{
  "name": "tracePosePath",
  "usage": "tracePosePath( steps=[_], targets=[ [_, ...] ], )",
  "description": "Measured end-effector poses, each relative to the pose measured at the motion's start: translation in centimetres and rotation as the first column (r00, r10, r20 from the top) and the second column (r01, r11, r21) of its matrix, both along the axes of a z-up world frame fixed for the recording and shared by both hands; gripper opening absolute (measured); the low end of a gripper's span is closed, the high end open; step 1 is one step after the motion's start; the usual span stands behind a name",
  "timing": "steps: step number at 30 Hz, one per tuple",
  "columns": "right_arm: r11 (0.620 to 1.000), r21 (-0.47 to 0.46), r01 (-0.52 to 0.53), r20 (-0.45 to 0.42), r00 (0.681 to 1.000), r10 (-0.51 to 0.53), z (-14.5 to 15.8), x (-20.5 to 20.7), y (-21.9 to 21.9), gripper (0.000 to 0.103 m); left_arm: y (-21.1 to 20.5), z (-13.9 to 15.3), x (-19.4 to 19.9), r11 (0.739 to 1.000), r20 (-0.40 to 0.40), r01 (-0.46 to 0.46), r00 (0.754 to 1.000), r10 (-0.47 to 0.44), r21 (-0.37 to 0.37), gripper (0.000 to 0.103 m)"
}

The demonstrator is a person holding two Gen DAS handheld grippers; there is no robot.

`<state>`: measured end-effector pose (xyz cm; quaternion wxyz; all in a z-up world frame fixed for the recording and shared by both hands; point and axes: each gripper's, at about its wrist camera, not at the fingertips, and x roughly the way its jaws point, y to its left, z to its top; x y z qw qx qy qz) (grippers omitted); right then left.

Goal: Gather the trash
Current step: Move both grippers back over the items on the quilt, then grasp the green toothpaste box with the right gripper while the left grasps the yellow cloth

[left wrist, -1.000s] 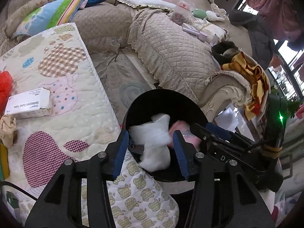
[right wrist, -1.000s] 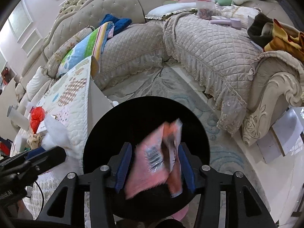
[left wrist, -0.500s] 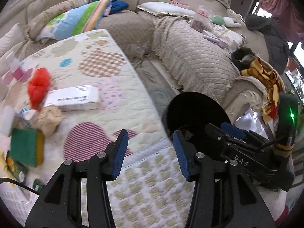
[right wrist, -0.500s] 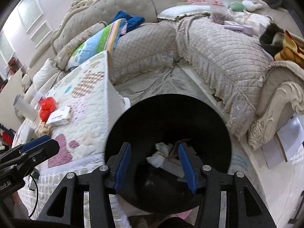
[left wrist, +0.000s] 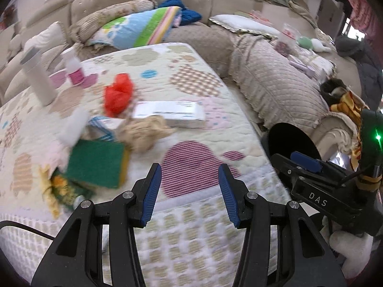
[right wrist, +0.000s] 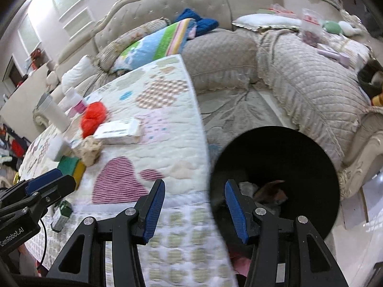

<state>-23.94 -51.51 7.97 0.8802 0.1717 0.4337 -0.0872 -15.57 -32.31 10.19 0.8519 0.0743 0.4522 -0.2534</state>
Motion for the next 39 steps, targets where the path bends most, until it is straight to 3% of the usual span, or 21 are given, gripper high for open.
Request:
tracePosePath(
  steps=[7, 13, 22, 33, 35, 39],
  targets=[
    [0.994, 0.001, -0.113, -0.008, 0.994, 0.113, 0.1, 2.0, 4.9, 0.05, 6.3, 0.6, 1.2, 0.995, -0.006, -0.096, 0.995, 0.096, 0.0, 0.047],
    [0.976, 0.024, -0.219, -0.023, 0.975, 0.219, -0.4, 3.6, 9.2, 0.05, 12.9, -0.1, 2.4, 0.982, -0.008, -0.187, 0.982, 0.187, 0.041, 0.047],
    [0.915, 0.172, -0.365, -0.05, 0.924, 0.378, -1.9, 5.2, 16.5, 0.05, 21.5, -3.0, 4.5, 0.938, -0.069, -0.337, 0.937, 0.343, 0.078, 0.047],
    [0.875, 0.209, -0.437, -0.107, 0.879, 0.464, -3.9, 8.6, 23.1, 0.05, 24.0, -3.2, 5.7, 0.931, -0.074, -0.36, 0.929, 0.363, 0.052, 0.047],
    [0.87, 0.175, -0.461, -0.117, 0.868, 0.483, -4.0, 9.3, 24.1, 0.04, 24.2, -3.3, 5.9, 0.932, -0.082, -0.36, 0.928, 0.363, 0.047, 0.047],
    [0.844, 0.066, -0.532, -0.132, 0.834, 0.536, -3.9, 9.8, 25.8, 0.03, 24.1, -3.7, 6.5, 0.938, -0.107, -0.345, 0.932, 0.346, 0.031, 0.047]
  ],
)
